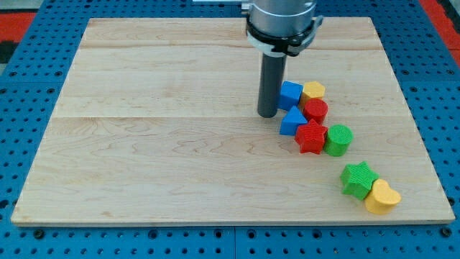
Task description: Move the group of blocks a bit down
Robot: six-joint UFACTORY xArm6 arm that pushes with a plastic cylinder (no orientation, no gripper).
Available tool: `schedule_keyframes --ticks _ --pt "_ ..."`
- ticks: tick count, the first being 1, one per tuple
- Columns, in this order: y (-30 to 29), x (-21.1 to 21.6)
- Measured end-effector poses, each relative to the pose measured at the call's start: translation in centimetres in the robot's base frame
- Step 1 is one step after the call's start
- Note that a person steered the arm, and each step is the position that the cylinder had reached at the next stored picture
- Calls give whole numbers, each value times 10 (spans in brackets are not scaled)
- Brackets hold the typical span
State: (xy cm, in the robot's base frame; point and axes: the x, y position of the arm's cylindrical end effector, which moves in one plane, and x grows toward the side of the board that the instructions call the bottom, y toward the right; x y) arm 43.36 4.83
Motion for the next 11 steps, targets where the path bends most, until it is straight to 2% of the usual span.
schedule_keyframes --ticks 1,3,4,7,11 --pt "-12 -5" --pt "9 -72" --pt "22 -77" --pt "59 -76" --pt "60 -24"
